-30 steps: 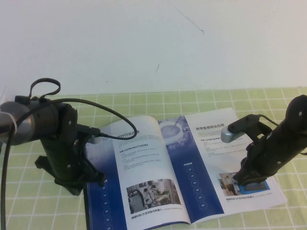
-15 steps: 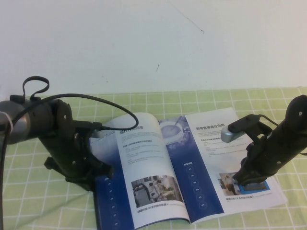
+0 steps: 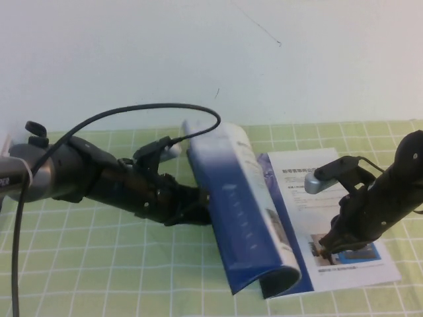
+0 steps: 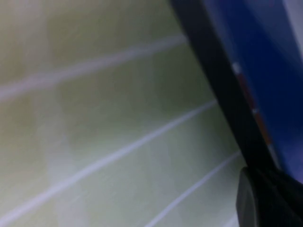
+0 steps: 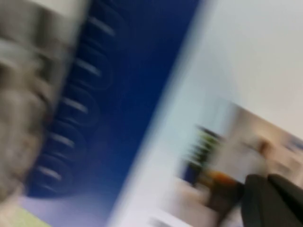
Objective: Close book
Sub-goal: 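Close the open booklet and leave it lying on the table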
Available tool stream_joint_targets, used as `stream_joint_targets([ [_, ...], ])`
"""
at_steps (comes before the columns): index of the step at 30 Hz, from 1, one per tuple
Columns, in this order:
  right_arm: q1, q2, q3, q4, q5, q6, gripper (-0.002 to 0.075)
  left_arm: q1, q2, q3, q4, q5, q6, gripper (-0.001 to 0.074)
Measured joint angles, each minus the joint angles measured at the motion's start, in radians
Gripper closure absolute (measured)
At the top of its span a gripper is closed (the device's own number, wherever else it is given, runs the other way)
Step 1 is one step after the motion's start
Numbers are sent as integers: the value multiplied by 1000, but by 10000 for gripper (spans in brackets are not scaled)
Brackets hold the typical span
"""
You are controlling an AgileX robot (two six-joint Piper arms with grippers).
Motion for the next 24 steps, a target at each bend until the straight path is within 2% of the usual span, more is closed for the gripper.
stream_joint_targets([
  [4,2,-78,7,-72,-28,46,729,-1,0,0,-323,59,242,737],
  [8,2,-240,9,-289,-72,236,729,-1,0,0,-529,146,406,737],
  [12,2,-427,11,-563,-111,430,729,-1,-26,0,-548,161,459,737],
  [15,2,-559,11,-698,-133,515,729,-1,-76,0,-550,150,490,737],
  [20,2,-713,12,-759,-141,553,729,-23,-126,-4,-573,134,530,737],
  [24,2,-785,16,-759,-94,557,729,-76,-126,-22,-576,119,551,737],
])
